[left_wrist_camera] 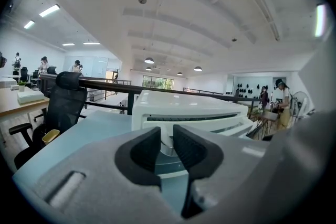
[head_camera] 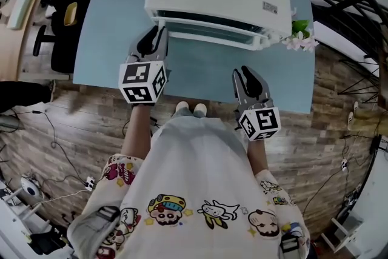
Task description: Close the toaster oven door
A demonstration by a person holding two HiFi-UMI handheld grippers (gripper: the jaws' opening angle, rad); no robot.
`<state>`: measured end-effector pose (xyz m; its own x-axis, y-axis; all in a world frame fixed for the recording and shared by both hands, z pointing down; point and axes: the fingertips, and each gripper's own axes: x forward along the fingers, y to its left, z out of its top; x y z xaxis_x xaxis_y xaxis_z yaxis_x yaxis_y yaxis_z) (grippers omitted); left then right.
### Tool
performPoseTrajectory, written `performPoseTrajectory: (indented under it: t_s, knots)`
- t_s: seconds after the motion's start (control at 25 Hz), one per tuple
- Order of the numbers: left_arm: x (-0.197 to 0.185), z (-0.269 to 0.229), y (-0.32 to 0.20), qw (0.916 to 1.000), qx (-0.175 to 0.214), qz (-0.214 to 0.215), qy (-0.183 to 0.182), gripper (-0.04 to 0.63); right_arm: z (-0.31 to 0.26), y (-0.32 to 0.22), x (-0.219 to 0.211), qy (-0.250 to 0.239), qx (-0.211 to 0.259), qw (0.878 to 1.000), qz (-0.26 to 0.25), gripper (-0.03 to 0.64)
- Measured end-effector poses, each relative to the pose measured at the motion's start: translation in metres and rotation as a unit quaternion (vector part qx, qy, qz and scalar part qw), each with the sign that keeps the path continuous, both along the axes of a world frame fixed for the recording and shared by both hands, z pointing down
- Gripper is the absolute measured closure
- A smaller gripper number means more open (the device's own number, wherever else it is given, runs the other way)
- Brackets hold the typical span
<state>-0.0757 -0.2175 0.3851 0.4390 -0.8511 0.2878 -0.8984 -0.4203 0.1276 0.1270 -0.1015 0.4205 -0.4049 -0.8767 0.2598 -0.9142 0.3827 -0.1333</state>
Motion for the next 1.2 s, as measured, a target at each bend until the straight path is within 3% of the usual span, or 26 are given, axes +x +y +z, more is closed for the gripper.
performPoseTrajectory:
  t_s: [0.52,0.84,1.2]
  knots:
    - [0.004,-0.006,-0.021,0.9999,0.008,-0.004,0.008,0.525,0.005,-0.009,0.006,-0.001,-0.006,1.0,0.006,0.523]
    - [0.003,-0.01,-0.018,0.9995,0.029,-0.01,-0.006,0.523,0.002,-0.006,0.006,-0.001,-0.004,1.0,0.008,0.523]
    - [0.017,-0.005,0.021,0.9994,0.018,0.027,-0.015,0.515,-0.009,-0.002,0.01,0.002,0.01,1.0,0.01,0.523]
